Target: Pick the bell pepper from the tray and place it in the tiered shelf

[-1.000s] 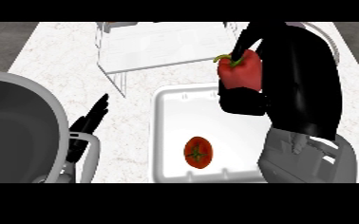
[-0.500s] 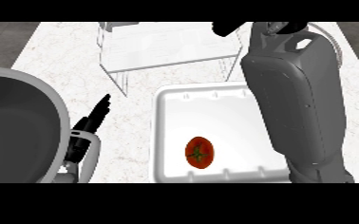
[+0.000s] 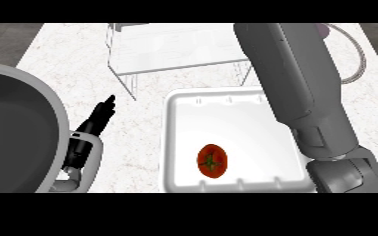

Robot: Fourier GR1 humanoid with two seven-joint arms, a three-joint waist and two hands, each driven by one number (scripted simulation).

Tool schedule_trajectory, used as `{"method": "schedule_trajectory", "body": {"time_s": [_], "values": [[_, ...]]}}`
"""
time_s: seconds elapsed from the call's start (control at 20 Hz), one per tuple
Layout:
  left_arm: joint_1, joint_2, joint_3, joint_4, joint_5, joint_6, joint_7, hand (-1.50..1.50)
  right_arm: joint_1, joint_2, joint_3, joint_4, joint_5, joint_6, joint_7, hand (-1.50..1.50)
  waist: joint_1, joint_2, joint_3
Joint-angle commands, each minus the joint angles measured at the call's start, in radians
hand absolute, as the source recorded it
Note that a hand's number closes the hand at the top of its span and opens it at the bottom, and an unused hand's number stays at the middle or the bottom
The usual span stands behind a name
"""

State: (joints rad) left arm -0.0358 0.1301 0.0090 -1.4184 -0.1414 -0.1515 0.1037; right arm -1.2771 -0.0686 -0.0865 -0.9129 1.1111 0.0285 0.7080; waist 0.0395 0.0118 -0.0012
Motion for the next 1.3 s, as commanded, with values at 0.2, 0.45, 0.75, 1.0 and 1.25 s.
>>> {"method": "schedule_trajectory", "body": {"time_s": [0.2,0.45,0.75,1.0,1.25], "values": [[-0.083,0.015,0.024,0.051,0.013,-0.015,0.001,0.00,-0.108,0.024,-0.067,0.376,-0.017,-0.154,-0.116,1.50,0.011,0.010,0.000],[-0.018,-0.015,-0.030,0.017,-0.016,-0.005,-0.022,0.00,-0.122,0.031,-0.210,0.424,-0.166,-0.187,-0.205,1.50,0.034,0.016,0.002],[-0.025,-0.010,-0.028,0.026,-0.016,-0.009,-0.027,0.00,-0.123,0.068,-0.459,0.386,-0.465,-0.282,-0.255,-1.50,0.043,0.018,0.003],[-0.066,-0.001,-0.018,0.060,-0.016,-0.015,-0.045,0.00,-0.121,0.068,-0.487,0.445,-0.585,-0.436,-0.459,-1.50,0.051,0.017,0.001],[-0.037,0.005,0.000,0.064,-0.005,-0.014,-0.061,0.00,-0.141,0.057,-0.548,0.389,-0.579,-0.637,-0.532,-1.50,0.030,0.013,0.001]]}}
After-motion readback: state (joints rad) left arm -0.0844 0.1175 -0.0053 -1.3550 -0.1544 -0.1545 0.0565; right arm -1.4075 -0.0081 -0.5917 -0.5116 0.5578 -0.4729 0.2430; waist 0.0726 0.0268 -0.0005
